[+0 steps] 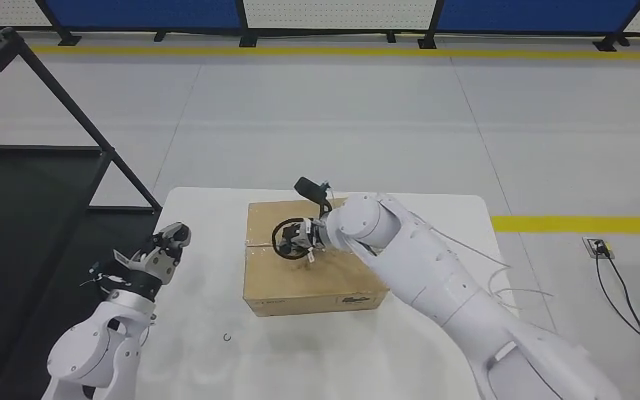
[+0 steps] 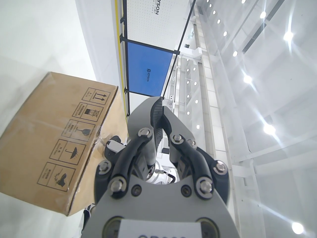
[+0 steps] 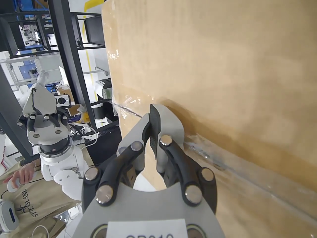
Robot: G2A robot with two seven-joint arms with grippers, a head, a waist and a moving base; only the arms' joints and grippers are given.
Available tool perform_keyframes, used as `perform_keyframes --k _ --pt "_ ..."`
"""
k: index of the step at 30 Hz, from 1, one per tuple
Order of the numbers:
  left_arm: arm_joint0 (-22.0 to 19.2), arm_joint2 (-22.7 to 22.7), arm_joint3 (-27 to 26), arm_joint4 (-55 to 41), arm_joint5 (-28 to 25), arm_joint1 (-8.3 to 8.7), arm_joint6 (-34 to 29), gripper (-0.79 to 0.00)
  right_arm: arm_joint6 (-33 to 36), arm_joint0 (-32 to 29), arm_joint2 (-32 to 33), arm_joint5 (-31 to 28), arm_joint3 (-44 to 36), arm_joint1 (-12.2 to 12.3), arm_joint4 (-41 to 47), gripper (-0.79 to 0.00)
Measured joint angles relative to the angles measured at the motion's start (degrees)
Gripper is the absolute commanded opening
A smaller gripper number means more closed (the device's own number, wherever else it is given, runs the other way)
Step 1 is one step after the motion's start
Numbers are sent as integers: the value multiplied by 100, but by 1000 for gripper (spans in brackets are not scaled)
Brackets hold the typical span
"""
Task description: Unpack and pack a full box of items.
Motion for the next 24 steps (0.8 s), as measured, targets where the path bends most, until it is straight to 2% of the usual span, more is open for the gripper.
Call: perform_keyframes --k 13,18,24 --pt "81 -10 28 -52 -42 20 -134 -785 8 193 -178 -362 631 -556 70 -785" --pt "66 14 3 -18 -28 32 -218 -785 105 310 21 -615 950 -539 69 -785" --pt "-17 96 -22 87 20 47 -286 -785 286 281 246 -680 1035 -366 -140 -785"
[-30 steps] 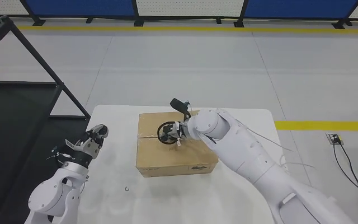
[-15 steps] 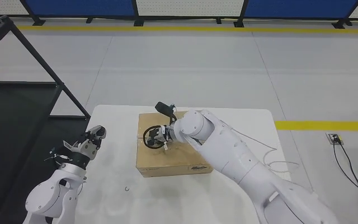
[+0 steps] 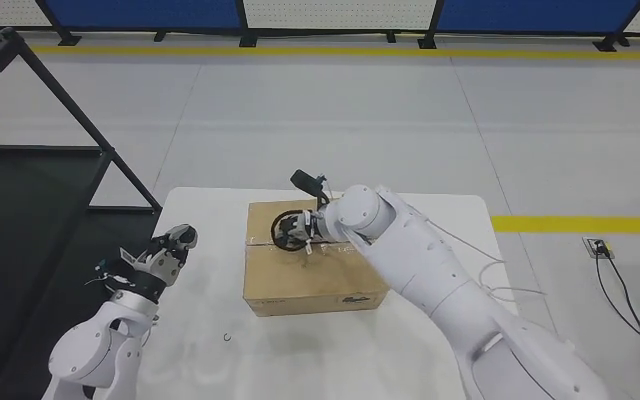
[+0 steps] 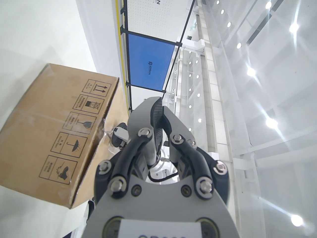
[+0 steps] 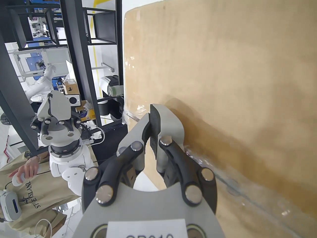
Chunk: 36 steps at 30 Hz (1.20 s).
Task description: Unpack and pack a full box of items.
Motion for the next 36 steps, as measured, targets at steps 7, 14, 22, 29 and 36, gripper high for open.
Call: perform_keyframes --k 7,14,22,29,36 --pt "-81 160 -34 136 45 8 -20 -785 118 -202 359 69 -251 354 -347 -785" --pt "-156 321 -68 253 99 14 -41 -785 271 -802 1056 244 -1367 922 -713 -785" --pt "-199 425 -92 317 129 19 -33 -785 381 -1971 2137 1191 -3449 1608 -1587 -785" --pt "-179 435 -149 328 118 28 -56 -785 376 -2898 3106 1870 -4671 1991 -2133 -785" --pt "-167 444 -183 351 144 38 -66 -268 208 -3339 3782 1967 -4887 2157 -2096 -785"
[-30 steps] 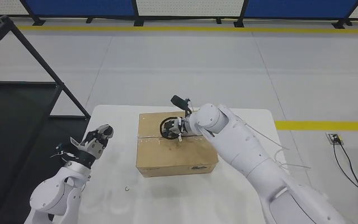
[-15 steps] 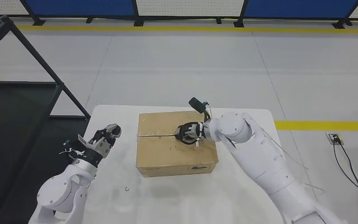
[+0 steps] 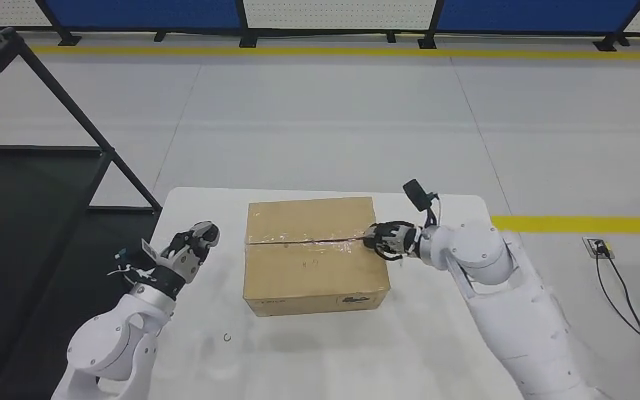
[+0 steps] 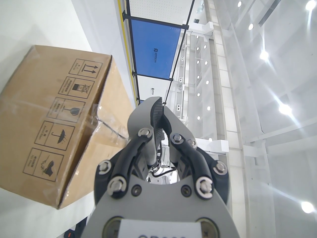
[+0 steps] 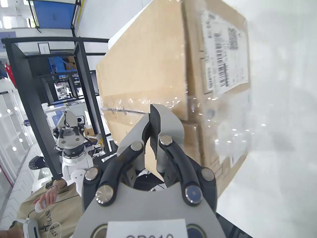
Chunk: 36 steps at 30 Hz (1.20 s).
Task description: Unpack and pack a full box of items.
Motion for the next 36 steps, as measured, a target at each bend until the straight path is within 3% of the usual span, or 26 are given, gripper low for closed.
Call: perform_keyframes --k 1,13,36 --pt "-1 2 -6 0 7 1 4 0 -6 -31 53 -16 3 10 44 -785" --pt "-28 13 -28 -70 151 4 169 0 -142 -177 396 -38 271 114 195 -785" --pt "-110 59 62 -120 166 10 291 0 -49 271 -170 -59 1124 70 298 -785"
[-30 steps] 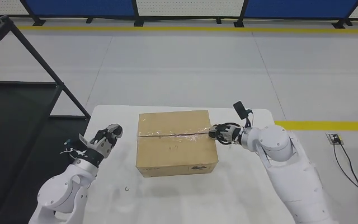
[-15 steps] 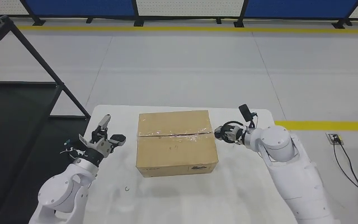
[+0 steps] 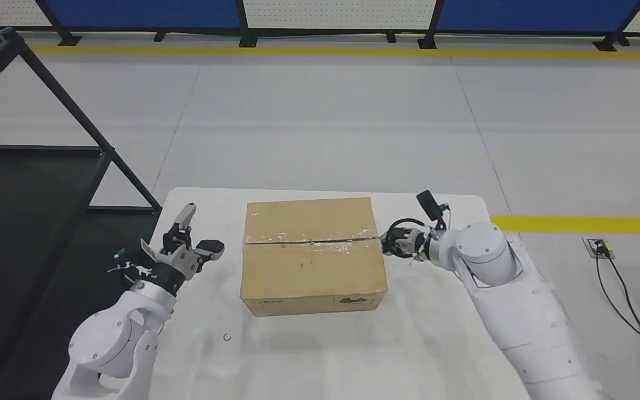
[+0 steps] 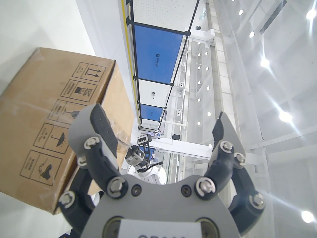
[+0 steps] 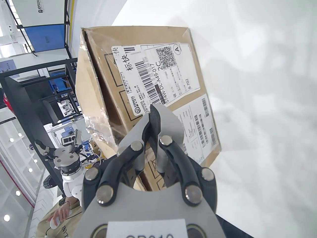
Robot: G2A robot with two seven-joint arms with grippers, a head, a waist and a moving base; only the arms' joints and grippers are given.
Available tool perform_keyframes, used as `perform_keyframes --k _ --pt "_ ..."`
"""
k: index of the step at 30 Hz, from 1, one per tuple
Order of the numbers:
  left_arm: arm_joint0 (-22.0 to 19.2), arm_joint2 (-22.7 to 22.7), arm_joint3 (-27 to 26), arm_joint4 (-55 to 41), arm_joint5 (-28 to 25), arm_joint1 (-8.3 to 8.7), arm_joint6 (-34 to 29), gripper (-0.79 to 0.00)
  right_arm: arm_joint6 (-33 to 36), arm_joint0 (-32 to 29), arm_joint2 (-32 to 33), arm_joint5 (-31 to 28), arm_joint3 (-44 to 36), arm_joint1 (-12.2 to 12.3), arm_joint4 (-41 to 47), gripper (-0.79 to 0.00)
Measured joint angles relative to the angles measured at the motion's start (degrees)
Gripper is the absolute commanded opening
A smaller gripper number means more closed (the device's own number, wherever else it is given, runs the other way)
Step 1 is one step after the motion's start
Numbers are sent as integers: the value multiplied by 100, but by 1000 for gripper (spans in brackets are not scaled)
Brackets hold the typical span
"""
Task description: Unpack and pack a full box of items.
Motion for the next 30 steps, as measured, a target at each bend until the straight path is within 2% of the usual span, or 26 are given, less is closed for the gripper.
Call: perform_keyframes --k 9,13,17,18,19,26,29,30 --pt "-53 -16 69 -35 17 9 -31 0 -12 241 -83 26 521 -14 80 -785" --pt "-82 -24 87 -49 27 14 -48 0 -514 192 303 -30 466 32 331 -785" --pt "-125 -21 109 -88 36 16 -71 0 -853 -169 919 -325 -61 147 629 -785" --pt "-136 -19 114 -94 42 17 -75 0 -880 -276 1056 -410 -215 173 693 -440" --pt "-147 -16 118 -97 46 18 -85 0 -887 -395 1183 -508 -382 198 759 0" --pt "-165 -288 226 -406 -50 32 -112 0 -1062 -1409 1819 -1414 -1534 296 1284 0" --pt "-91 -485 237 -576 -183 40 -142 0 -1067 -1425 1824 -1423 -1546 297 1284 0" --pt "-72 -526 240 -593 -245 42 -141 0 -1065 -1420 1823 -1418 -1541 297 1282 -271"
